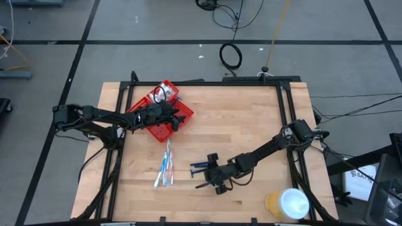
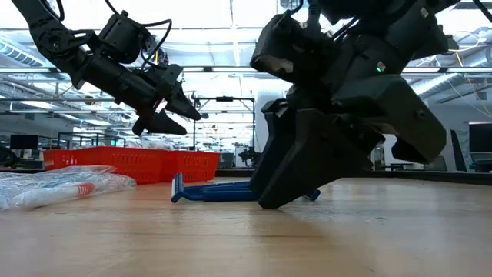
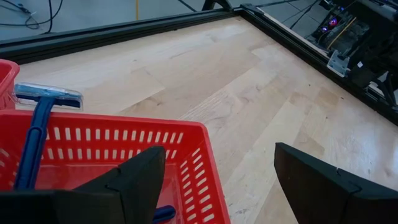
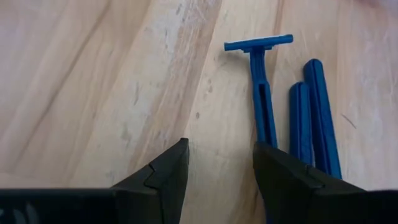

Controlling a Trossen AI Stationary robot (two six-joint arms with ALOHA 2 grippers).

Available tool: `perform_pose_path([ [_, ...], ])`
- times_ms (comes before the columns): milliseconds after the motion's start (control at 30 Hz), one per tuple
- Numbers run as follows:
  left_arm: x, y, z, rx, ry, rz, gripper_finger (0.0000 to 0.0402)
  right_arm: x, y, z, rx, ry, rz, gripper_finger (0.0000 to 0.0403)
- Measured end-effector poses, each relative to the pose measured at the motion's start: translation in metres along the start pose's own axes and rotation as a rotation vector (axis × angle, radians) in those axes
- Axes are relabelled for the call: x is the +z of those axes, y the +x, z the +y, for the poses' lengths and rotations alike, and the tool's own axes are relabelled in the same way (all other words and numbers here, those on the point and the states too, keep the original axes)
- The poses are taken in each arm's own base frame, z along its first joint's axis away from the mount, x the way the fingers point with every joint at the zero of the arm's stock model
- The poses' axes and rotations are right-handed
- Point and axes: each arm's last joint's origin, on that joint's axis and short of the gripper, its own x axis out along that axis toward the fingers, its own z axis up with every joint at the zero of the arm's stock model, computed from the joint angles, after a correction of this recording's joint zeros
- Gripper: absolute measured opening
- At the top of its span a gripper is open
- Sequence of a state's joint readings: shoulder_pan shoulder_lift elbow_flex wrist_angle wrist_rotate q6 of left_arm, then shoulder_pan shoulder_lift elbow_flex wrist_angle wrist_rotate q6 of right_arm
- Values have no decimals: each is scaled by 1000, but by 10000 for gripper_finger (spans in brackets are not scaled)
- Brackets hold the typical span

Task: Pick & Place Travel size toiletries
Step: Put the bottom blue razor into the vertical right red bin

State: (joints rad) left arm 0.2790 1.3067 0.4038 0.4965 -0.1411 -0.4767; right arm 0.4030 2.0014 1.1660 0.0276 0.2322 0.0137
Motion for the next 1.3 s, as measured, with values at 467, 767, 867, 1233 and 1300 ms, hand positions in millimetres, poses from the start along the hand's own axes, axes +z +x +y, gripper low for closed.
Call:
perform_pose_path([
  [467,-1,0,0,3,5,7,290,5,-9,-9,-19,-45,-13,169],
  [767,-1,0,0,4,6,8,289,-3,-6,-15,35,-7,13,169],
  [867,-1,0,0,3,6,8,289,-10,-5,-17,70,33,31,167],
  [1233,-1,0,0,3,6,8,289,-22,-3,-19,75,60,68,34],
  [1300,-1,0,0,3,6,8,290,-22,-3,-19,75,57,72,19],
])
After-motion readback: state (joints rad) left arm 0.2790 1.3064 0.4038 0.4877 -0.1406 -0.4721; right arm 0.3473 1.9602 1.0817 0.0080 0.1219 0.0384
